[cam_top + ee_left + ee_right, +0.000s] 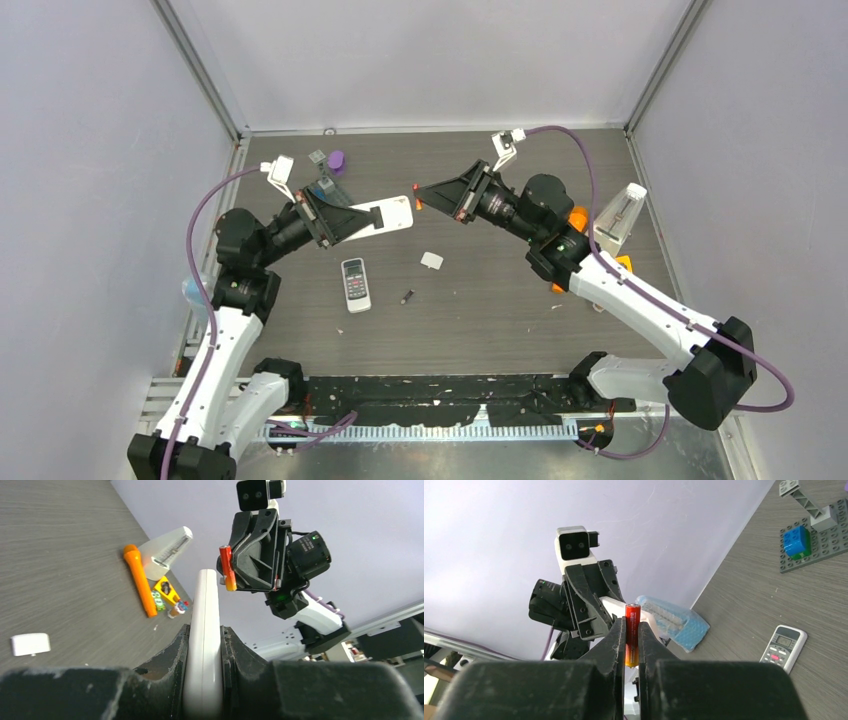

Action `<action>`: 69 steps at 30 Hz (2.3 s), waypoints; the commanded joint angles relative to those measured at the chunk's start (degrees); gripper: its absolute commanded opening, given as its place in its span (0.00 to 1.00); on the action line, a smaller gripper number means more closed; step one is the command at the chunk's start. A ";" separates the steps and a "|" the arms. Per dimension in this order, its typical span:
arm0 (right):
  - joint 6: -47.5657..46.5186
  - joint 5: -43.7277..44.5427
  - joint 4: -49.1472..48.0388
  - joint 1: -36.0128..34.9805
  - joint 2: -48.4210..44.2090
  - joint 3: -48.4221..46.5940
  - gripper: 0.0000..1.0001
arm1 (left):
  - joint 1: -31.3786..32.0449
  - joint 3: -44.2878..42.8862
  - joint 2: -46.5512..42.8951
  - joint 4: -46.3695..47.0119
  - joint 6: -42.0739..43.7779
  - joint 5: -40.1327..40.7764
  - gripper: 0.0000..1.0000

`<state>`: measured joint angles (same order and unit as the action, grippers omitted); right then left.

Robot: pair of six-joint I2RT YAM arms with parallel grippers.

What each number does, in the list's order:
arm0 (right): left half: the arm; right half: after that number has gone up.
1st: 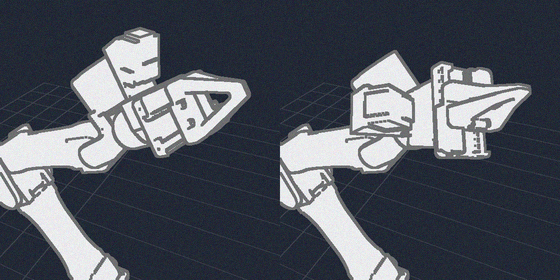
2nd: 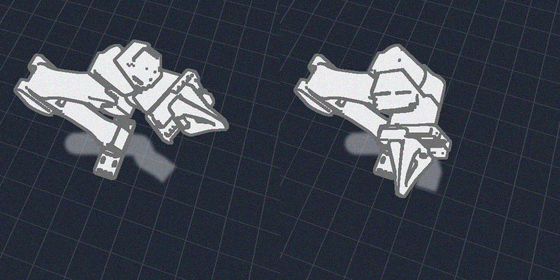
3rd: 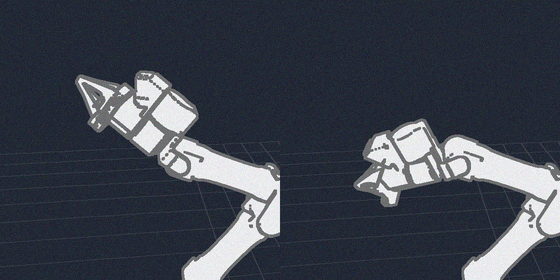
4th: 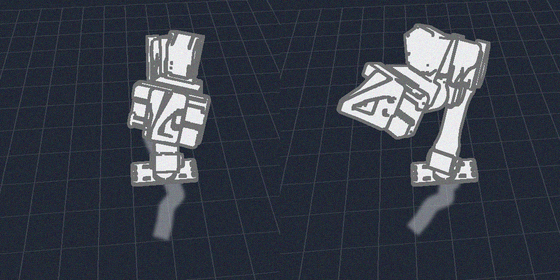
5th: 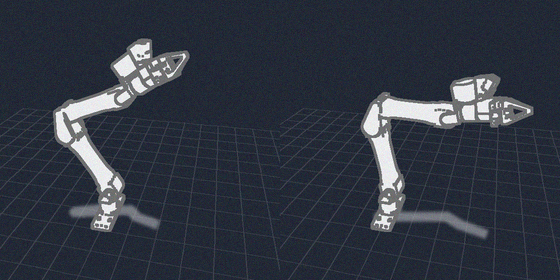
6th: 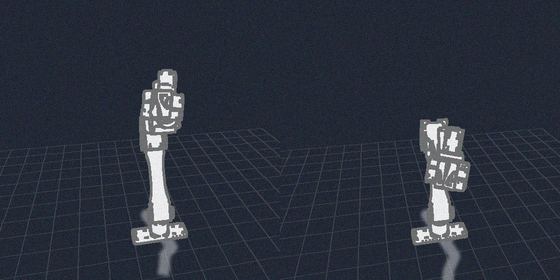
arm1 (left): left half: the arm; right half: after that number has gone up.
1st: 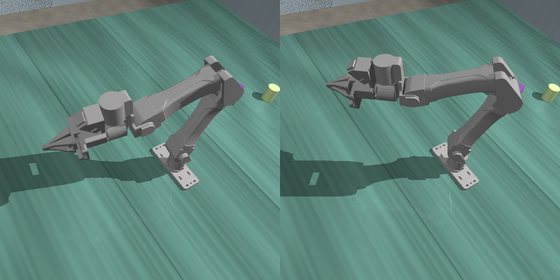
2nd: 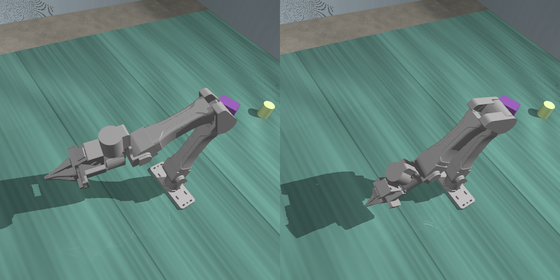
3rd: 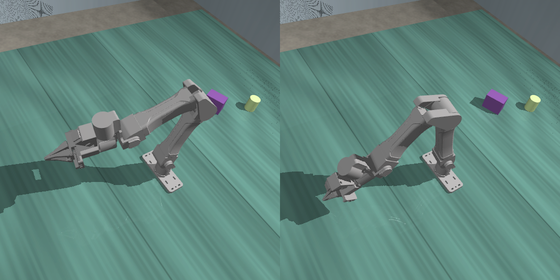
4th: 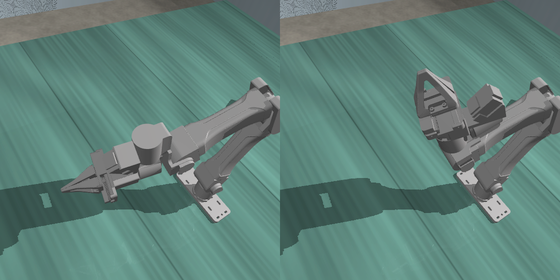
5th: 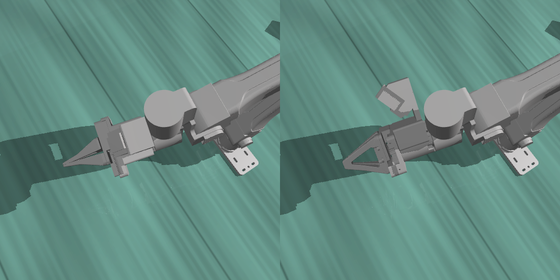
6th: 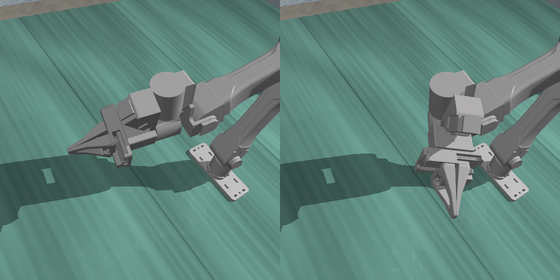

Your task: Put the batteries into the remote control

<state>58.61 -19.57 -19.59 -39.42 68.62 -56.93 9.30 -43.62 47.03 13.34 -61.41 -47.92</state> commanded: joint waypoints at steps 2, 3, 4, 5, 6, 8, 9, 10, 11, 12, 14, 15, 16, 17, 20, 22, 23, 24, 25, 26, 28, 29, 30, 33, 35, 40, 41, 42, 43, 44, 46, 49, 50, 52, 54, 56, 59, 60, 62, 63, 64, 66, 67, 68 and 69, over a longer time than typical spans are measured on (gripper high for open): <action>-7.96 3.15 0.44 -3.42 -1.12 -5.60 0.05 | -0.20 0.63 -0.53 8.79 -7.42 -0.27 0.00; -9.51 5.34 1.58 -4.82 -1.21 -6.24 0.05 | -0.24 0.68 -0.53 8.80 -8.27 0.28 0.00; -12.78 6.52 3.77 -5.55 -1.36 -7.42 0.05 | -0.19 0.72 -0.53 8.80 -9.13 0.64 0.00; -14.21 9.83 5.01 -7.13 -1.50 -8.45 0.05 | -0.22 0.70 -0.45 8.80 -9.88 0.98 0.00; -17.23 11.40 6.67 -7.90 -1.79 -8.85 0.05 | -0.21 0.77 -0.47 8.73 -10.61 1.39 0.00; -21.25 15.83 8.69 -10.07 -1.81 -10.26 0.05 | -0.25 0.72 -0.32 8.35 -11.86 2.00 0.00; -22.44 18.35 9.81 -11.43 -1.58 -11.42 0.05 | -0.25 0.49 -0.13 7.81 -12.31 2.10 0.00; -24.91 21.27 10.31 -12.06 -1.35 -12.05 0.05 | -0.18 0.17 0.04 7.36 -12.55 2.05 0.00; -27.31 22.35 11.21 -13.22 -0.78 -13.18 0.05 | -0.24 -0.11 0.15 6.86 -12.67 2.09 0.00; -28.46 24.29 11.62 -13.80 -0.51 -13.68 0.05 | -0.22 -0.48 0.39 5.80 -12.77 2.10 0.00; -31.14 26.72 12.95 -15.11 0.30 -15.03 0.05 | -0.20 -1.03 0.58 4.74 -12.77 2.09 0.00; -32.82 27.54 13.58 -15.96 0.75 -15.66 0.05 | -0.24 -1.23 0.59 4.37 -12.85 2.21 0.00; -33.68 29.32 13.86 -16.79 0.87 -15.80 0.05 | -0.20 -1.41 0.61 4.01 -12.88 2.32 0.00; -35.04 30.07 14.21 -17.12 1.07 -16.03 0.05 | -0.24 -1.51 0.62 3.75 -12.98 2.47 0.00; -37.10 32.52 14.65 -18.45 1.59 -16.25 0.05 | -0.22 -1.56 0.61 3.80 -14.34 2.92 0.00; -38.72 33.90 14.79 -19.35 2.04 -16.36 0.05 | -0.25 -1.48 0.60 4.40 -15.68 3.17 0.00; -39.68 34.30 14.90 -19.63 2.40 -16.48 0.05 | -0.25 -1.52 0.61 4.79 -16.29 3.14 0.00; -40.14 35.10 14.96 -20.06 2.62 -16.56 0.05 | -0.24 -1.60 0.68 5.08 -16.77 3.06 0.00; -40.74 35.51 15.18 -20.25 2.93 -16.68 0.05 | -0.20 -1.77 0.70 5.12 -17.03 3.09 0.00; -40.93 36.02 15.37 -20.48 3.39 -16.84 0.05 | -0.24 -1.95 0.73 5.16 -17.42 3.09 0.00; -41.54 36.76 16.56 -20.55 4.19 -17.81 0.05 | -0.24 -2.08 0.78 5.72 -18.04 3.10 0.00; -41.82 37.14 17.34 -20.58 4.48 -18.49 0.05 | -0.25 -2.09 0.69 5.77 -18.23 3.26 0.00; -42.17 37.32 17.58 -20.78 4.82 -18.84 0.05 | -0.25 -2.09 0.70 6.11 -18.49 3.39 0.00; -42.88 38.40 17.88 -21.21 5.20 -19.17 0.05 | -0.25 -1.85 0.60 7.73 -19.75 3.68 0.00; -43.04 38.97 18.51 -21.49 5.41 -19.45 0.05 | -0.25 -1.64 0.39 8.82 -20.37 4.02 0.00; -43.79 39.42 18.95 -21.93 5.39 -19.36 0.07 | -0.25 -0.72 0.26 12.76 -23.28 5.15 0.00; -43.91 39.45 18.92 -22.11 5.52 -19.36 0.07 | -0.25 -0.61 0.28 13.50 -23.92 5.24 0.00; -44.12 39.45 19.10 -22.10 5.70 -19.65 0.09 | -0.25 -0.57 0.34 14.05 -24.38 5.29 0.00; -44.20 39.31 19.17 -22.28 5.76 -19.77 0.09 | -0.25 -0.53 0.35 14.42 -24.73 5.29 0.00; -44.44 39.37 19.22 -22.37 5.96 -19.97 0.11 | -0.25 -0.55 0.31 14.78 -24.99 5.29 0.00; -44.52 39.52 19.22 -22.59 6.06 -20.39 0.12 | -0.25 -0.59 0.26 15.03 -24.99 5.30 0.00; -44.38 39.58 21.11 -22.71 6.09 -20.83 0.16 | -0.25 -0.54 0.25 15.13 -24.90 5.36 0.00; -44.20 39.74 21.73 -22.72 6.13 -21.20 0.17 | -0.20 -0.51 0.26 15.09 -24.90 5.38 0.00; -43.82 40.03 22.42 -22.73 6.25 -21.81 0.20 | -0.25 -0.35 0.18 15.18 -24.82 5.29 0.00; -43.62 40.42 22.93 -22.72 6.33 -22.40 0.23 | -0.24 -0.21 0.17 15.20 -24.86 5.16 0.00; -43.35 40.59 23.48 -22.71 6.47 -23.04 0.25 | -0.24 -0.12 0.17 15.32 -24.90 5.15 0.00; -42.91 40.58 24.14 -22.72 6.52 -23.78 0.28 | -0.25 0.06 0.32 15.49 -24.81 5.08 0.00; -42.80 40.67 24.28 -22.72 6.53 -24.03 0.29 | -0.25 0.10 0.39 15.63 -24.78 5.04 0.00; -42.49 40.55 24.62 -22.71 6.54 -24.61 0.31 | -0.25 0.13 0.48 15.73 -24.73 4.90 0.00; -42.06 40.56 24.63 -22.71 6.42 -24.70 0.32 | -0.25 0.31 0.52 15.80 -24.73 4.82 0.00; -41.85 40.42 24.57 -22.72 6.34 -24.71 0.33 | -0.25 0.43 0.46 15.91 -24.73 4.75 0.00; -41.13 40.22 24.39 -22.72 6.11 -24.68 0.36 | -0.25 0.80 0.39 15.98 -24.61 4.76 0.00; -40.71 40.16 24.42 -22.72 6.10 -24.78 0.37 | -0.25 0.93 0.43 16.13 -24.52 4.77 0.00; -40.47 40.19 24.47 -22.72 6.00 -24.93 0.38 | -0.25 1.05 0.38 16.16 -24.47 4.70 0.00; -40.31 40.35 24.72 -22.72 5.96 -25.24 0.39 | -0.25 1.19 0.37 16.22 -24.46 4.68 0.00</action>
<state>16.97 18.96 3.62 -62.19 74.72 -79.61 9.26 -42.44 48.16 23.62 -85.12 -43.16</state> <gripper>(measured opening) 0.374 0.231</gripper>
